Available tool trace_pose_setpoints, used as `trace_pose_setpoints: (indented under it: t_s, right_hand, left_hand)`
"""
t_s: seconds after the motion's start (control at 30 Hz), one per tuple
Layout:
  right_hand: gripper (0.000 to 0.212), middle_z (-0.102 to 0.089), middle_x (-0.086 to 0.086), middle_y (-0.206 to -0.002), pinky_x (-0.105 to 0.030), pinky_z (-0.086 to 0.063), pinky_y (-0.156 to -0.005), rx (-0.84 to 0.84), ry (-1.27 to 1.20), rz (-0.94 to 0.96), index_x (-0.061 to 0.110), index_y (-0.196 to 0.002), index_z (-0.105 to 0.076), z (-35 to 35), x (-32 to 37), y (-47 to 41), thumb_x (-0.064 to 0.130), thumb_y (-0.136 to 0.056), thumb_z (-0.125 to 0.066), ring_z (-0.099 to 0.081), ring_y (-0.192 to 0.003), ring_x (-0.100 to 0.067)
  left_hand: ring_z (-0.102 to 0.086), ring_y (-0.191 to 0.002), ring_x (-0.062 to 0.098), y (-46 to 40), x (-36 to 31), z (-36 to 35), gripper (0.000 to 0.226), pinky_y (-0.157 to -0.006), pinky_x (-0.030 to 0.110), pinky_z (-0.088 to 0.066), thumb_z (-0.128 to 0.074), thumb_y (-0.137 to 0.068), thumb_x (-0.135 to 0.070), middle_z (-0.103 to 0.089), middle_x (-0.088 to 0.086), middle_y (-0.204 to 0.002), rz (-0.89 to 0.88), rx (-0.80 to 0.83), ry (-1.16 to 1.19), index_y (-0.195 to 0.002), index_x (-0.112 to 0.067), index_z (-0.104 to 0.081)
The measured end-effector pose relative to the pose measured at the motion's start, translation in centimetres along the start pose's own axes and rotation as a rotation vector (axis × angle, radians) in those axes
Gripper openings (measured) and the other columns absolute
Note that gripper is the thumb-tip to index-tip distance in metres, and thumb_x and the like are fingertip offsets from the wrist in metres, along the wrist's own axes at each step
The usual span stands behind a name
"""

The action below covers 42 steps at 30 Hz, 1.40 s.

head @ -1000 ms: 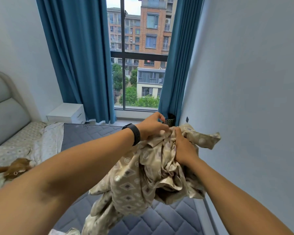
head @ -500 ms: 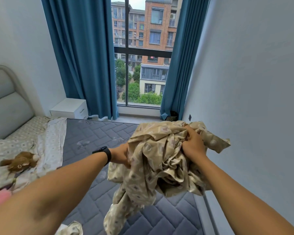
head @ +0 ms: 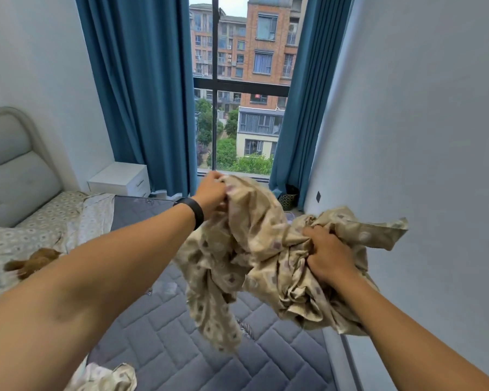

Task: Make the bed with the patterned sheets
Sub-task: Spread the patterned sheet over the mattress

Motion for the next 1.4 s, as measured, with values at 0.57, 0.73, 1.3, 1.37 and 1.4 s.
trace_pose_setpoints:
  t_s: [0.57,0.73,1.3,1.37,1.4]
  right_hand:
    - [0.038,-0.039,0.001,-0.135,-0.049,-0.053,-0.071,-0.031,0.029,0.247,0.027,-0.121,-0.058,0.3,4.2,-0.8,0.026,-0.084,-0.063,-0.059,-0.099,-0.037]
    - [0.038,-0.044,0.002,-0.14,-0.042,-0.05,-0.076,-0.111,-0.158,0.182,0.035,-0.122,-0.057,2.2,2.8,-1.8,0.024,-0.086,-0.062,-0.058,-0.106,-0.038]
    - [0.055,-0.048,0.005,-0.133,-0.037,-0.045,-0.074,0.126,0.198,0.287,0.038,-0.135,-0.039,1.1,3.8,-3.4,0.024,-0.085,-0.059,-0.059,-0.106,-0.027]
    - [0.061,-0.058,0.0,-0.115,-0.036,-0.038,-0.072,0.192,0.175,0.277,0.036,-0.134,-0.026,-0.3,5.1,-3.0,0.019,-0.085,-0.057,-0.061,-0.097,-0.03]
    - [0.067,-0.061,-0.001,-0.107,-0.036,-0.038,-0.071,0.206,0.155,0.278,0.035,-0.137,-0.02,-1.1,6.6,-3.3,0.019,-0.084,-0.057,-0.062,-0.091,-0.032]
  left_hand:
    - [-0.067,-0.076,0.022,4.1,-0.5,-7.7,0.016,-0.069,0.028,-0.055,-0.062,-0.087,0.0,-0.068,0.015,-0.094,0.002,0.587,0.111,-0.098,-0.011,-0.059]
    - [-0.053,-0.13,0.027,1.0,3.6,0.2,0.058,-0.105,0.038,-0.046,-0.063,-0.089,-0.002,-0.052,0.009,-0.145,-0.141,0.361,-0.54,-0.142,-0.016,-0.046]
    - [-0.068,-0.094,0.035,-1.2,0.7,5.1,0.017,-0.07,0.052,-0.063,-0.049,-0.095,-0.012,-0.067,0.016,-0.104,-0.053,-0.156,-0.037,-0.103,-0.013,-0.064]
    - [-0.066,-0.086,0.024,0.2,-1.9,1.8,0.014,-0.071,0.04,-0.06,-0.057,-0.097,-0.019,-0.069,0.008,-0.1,-0.138,0.115,-0.062,-0.108,-0.015,-0.065]
    - [-0.064,-0.083,0.018,1.1,-2.0,1.1,0.011,-0.071,0.035,-0.055,-0.062,-0.097,-0.022,-0.068,0.003,-0.096,-0.17,0.243,-0.132,-0.106,-0.017,-0.065]
Point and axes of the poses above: each hand's wrist, its own y-axis away from the middle knuckle, its own z-axis out of the back of the hand, x = y × z, the point moved 7 cm from there along -y, towards the middle knuckle
